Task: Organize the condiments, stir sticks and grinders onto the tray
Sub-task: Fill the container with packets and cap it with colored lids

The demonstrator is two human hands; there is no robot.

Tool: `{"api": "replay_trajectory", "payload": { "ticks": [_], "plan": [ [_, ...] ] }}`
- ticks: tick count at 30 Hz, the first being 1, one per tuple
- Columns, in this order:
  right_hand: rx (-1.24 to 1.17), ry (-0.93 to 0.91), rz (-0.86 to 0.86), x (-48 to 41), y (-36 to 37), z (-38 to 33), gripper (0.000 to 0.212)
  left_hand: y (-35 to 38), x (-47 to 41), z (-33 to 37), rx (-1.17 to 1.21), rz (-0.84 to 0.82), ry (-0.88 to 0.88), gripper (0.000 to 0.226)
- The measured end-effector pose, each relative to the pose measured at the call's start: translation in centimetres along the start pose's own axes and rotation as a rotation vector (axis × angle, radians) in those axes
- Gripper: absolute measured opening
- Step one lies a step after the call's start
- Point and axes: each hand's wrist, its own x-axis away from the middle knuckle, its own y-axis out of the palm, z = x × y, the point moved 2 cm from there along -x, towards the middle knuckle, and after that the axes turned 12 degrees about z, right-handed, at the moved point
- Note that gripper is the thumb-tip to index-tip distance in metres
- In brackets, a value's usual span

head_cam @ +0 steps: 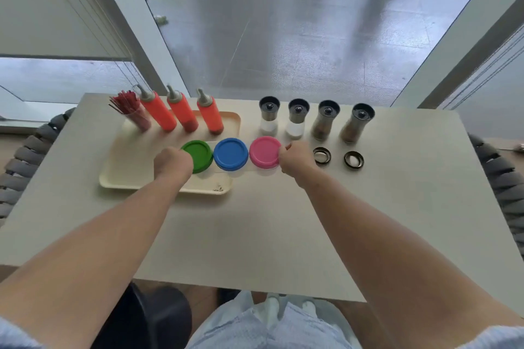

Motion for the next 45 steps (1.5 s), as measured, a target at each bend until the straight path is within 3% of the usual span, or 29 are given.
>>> {"api": "replay_trajectory", "payload": {
  "ticks": [10, 20, 37, 45],
  "plan": [
    [-0.027, -0.034, -0.064, 2.8, 11.2, -8.4, 0.026, -4.6, -9.9, -8.0, -0.001, 0.031, -0.097, 0.041],
    [0.009, 0.018, -0.110, 3.0, 18.8, -12.5, 0.026, -5.2, -16.7, -13.3, 0.046, 0.018, -0.145, 0.040],
    [-0.023, 0.150, -0.153, 4.1, 23.6, -14.2, 0.027, -3.4, -22.0, -16.7, 0.033, -0.005, -0.166, 0.040],
    [0.035, 0.065, -0.149, 4.7, 22.7, -14.0, 0.030, -3.1, -21.5, -17.0, 0.007, 0.040, -0.127, 0.044]
  ]
}}
